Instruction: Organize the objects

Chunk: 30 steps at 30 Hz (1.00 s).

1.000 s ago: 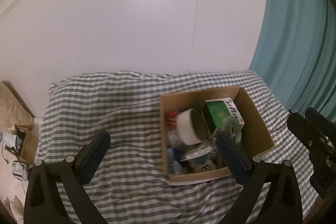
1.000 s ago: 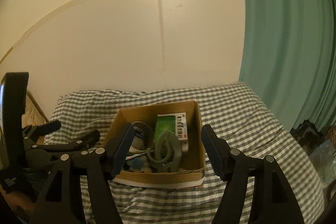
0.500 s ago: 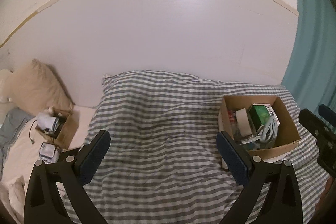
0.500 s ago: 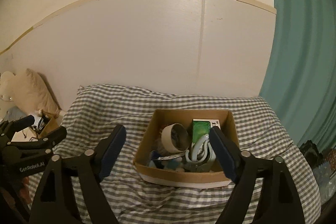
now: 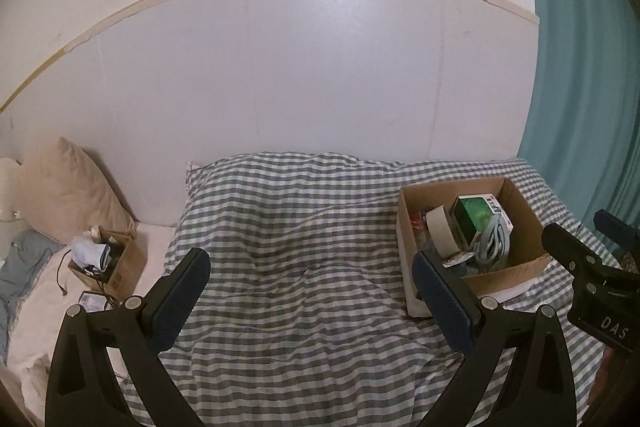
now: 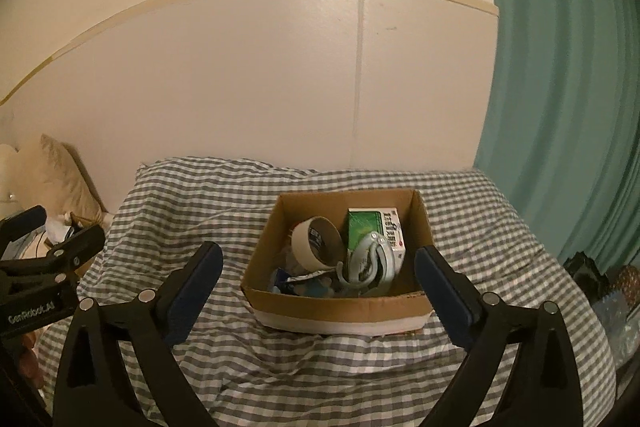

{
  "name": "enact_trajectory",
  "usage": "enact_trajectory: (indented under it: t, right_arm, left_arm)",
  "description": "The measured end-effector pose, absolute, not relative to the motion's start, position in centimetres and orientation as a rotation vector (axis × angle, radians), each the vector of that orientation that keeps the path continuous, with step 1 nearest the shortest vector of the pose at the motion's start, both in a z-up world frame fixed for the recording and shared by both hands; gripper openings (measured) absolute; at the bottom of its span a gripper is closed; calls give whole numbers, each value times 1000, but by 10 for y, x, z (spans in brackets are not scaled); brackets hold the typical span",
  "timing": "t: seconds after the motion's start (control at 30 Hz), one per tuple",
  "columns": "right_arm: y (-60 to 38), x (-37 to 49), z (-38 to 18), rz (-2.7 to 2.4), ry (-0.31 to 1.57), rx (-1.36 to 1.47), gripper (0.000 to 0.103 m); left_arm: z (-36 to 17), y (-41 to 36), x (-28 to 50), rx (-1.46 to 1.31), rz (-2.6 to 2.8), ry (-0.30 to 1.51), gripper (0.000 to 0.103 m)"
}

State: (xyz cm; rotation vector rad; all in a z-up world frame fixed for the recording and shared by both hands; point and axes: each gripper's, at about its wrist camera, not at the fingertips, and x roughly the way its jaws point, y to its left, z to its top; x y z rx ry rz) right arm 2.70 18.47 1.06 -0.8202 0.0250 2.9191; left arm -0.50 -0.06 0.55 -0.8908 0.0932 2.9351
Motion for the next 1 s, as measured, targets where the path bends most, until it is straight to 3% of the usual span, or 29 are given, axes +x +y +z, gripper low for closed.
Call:
enact_trajectory:
  t: [1.0]
  right_arm:
    - [187, 22, 1, 2920, 6, -802, 98]
  left_arm:
    - [-3, 1, -11, -940, 2939, 97, 103]
